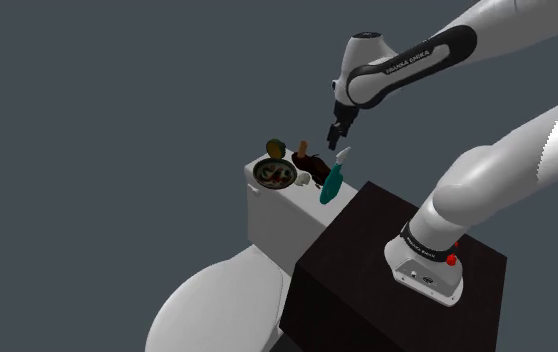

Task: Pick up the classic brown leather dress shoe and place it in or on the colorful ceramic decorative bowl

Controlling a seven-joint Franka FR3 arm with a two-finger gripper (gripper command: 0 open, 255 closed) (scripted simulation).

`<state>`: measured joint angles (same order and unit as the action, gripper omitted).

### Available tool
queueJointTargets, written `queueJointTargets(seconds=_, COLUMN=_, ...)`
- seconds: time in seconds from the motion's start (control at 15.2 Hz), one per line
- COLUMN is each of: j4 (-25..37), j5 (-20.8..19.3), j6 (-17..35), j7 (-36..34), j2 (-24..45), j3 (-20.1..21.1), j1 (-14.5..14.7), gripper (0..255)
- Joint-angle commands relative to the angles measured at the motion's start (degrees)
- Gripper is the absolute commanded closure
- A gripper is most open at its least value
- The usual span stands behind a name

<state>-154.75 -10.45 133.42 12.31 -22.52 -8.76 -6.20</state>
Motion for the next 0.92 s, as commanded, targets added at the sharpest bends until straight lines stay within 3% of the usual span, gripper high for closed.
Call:
queueJointTargets(seconds=0.0, j4=0.5, j5=0.3, j6=5.8, j7=1.3, j2=4.9, j3=-1.4, j1=-0.1, gripper=0)
queueJointTargets(seconds=0.33, j4=3.7, j5=4.6, j6=18.1, j7=6.8, j2=17.5, j3=-4.7, j1=0.5, gripper=0)
queueJointTargets(seconds=0.53, j4=6.8, j5=10.9, j6=24.3, j7=12.7, j2=25.4, j3=-5.4, j1=0.7, gripper=0)
queueJointTargets(seconds=0.73, j4=10.9, j5=19.5, j6=29.0, j7=20.2, j2=33.1, j3=-3.5, j1=-1.1, gripper=0)
queueJointTargets(seconds=0.86, j4=12.2, j5=21.8, j6=30.6, j7=22.3, j2=35.7, j3=-1.9, j1=-2.5, gripper=0)
